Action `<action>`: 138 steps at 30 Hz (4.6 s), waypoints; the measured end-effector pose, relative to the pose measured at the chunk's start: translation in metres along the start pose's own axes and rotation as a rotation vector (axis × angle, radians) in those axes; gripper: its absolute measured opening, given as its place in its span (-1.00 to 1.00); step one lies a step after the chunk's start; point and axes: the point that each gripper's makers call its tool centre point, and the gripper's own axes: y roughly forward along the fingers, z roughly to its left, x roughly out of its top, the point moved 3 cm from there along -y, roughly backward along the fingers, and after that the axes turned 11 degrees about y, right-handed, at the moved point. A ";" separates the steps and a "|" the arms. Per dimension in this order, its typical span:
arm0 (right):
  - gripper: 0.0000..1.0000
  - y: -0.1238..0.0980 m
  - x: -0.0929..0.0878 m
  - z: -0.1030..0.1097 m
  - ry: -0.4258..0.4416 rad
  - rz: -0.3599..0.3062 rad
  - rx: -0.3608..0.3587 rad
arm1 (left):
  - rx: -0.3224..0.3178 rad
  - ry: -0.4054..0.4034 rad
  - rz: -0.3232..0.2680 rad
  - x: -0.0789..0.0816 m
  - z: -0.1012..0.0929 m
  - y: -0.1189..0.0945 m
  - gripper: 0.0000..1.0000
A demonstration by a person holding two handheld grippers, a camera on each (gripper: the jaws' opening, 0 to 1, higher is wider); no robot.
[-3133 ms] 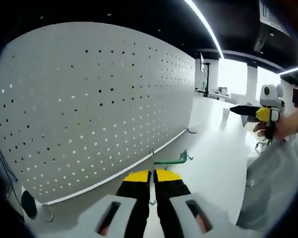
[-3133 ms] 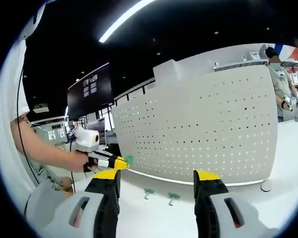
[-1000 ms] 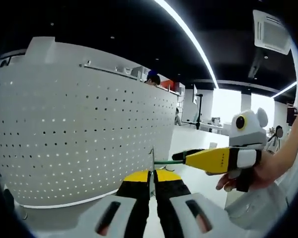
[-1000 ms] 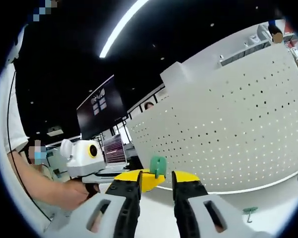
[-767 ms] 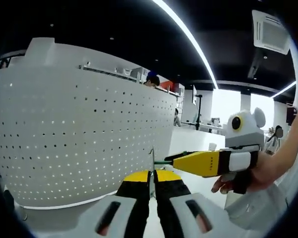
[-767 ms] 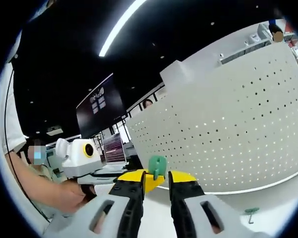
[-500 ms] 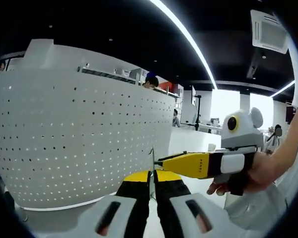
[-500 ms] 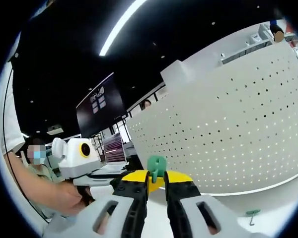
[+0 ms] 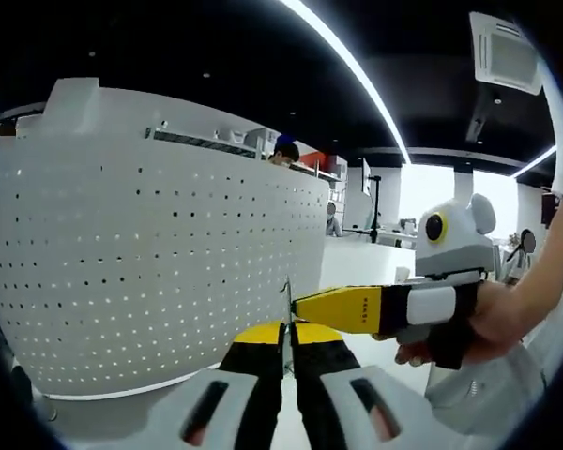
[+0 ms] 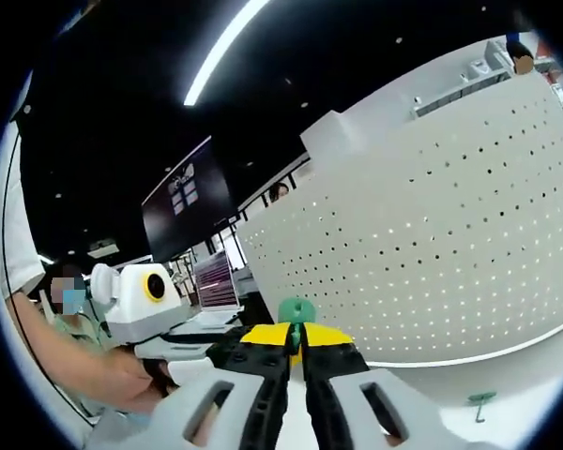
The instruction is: Insert the hook assembly into the mounting plate slot until the hook locks in place.
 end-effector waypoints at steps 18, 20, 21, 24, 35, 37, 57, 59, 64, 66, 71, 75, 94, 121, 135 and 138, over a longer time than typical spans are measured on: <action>-1.00 -0.003 0.002 -0.001 0.027 0.006 -0.006 | -0.002 0.016 0.039 -0.008 -0.002 0.001 -0.47; -0.99 -0.003 0.002 -0.001 0.031 0.006 -0.008 | -0.004 0.023 0.047 -0.010 -0.003 0.001 -0.36; -0.99 -0.003 0.002 -0.002 0.031 0.005 -0.009 | -0.008 0.029 0.057 -0.011 -0.004 0.002 -0.31; -0.99 -0.003 0.001 -0.002 0.038 0.005 -0.008 | 0.008 0.046 0.074 -0.014 -0.003 0.002 -0.03; -0.99 -0.003 0.001 -0.001 0.042 0.006 -0.004 | 0.059 0.085 0.080 -0.018 0.002 0.001 0.63; -0.99 -0.004 0.001 -0.002 0.037 0.007 -0.009 | 0.060 0.083 0.080 -0.018 0.002 0.001 0.63; -0.98 0.019 0.084 -0.027 -0.219 -0.099 -0.196 | 0.191 0.026 0.024 -0.028 0.017 -0.049 0.66; -0.98 0.022 0.090 -0.029 -0.230 -0.104 -0.209 | 0.202 0.025 0.025 -0.031 0.017 -0.054 0.66; -0.98 0.031 0.101 -0.029 -0.273 -0.106 -0.233 | 0.217 0.021 0.018 -0.034 0.016 -0.063 0.66; -0.98 0.035 0.105 -0.029 -0.276 -0.110 -0.244 | 0.225 0.008 0.009 -0.033 0.017 -0.066 0.66; -0.98 0.045 0.113 -0.032 -0.310 -0.118 -0.292 | 0.235 0.007 -0.013 -0.031 0.014 -0.071 0.70; -0.98 0.052 0.119 -0.032 -0.318 -0.138 -0.310 | 0.244 0.027 -0.018 -0.030 0.011 -0.074 0.73; -0.98 0.076 0.144 -0.047 -0.338 -0.233 -0.399 | 0.289 0.024 -0.061 -0.030 0.013 -0.083 0.71; -0.98 0.103 0.145 -0.073 -0.370 -0.279 -0.435 | 0.299 -0.036 -0.034 -0.042 0.017 -0.084 0.66; -0.97 0.108 0.141 -0.077 -0.390 -0.278 -0.500 | 0.297 -0.075 -0.025 -0.048 0.019 -0.083 0.61; -0.96 0.110 0.141 -0.078 -0.382 -0.289 -0.524 | 0.296 -0.079 -0.012 -0.051 0.019 -0.081 0.60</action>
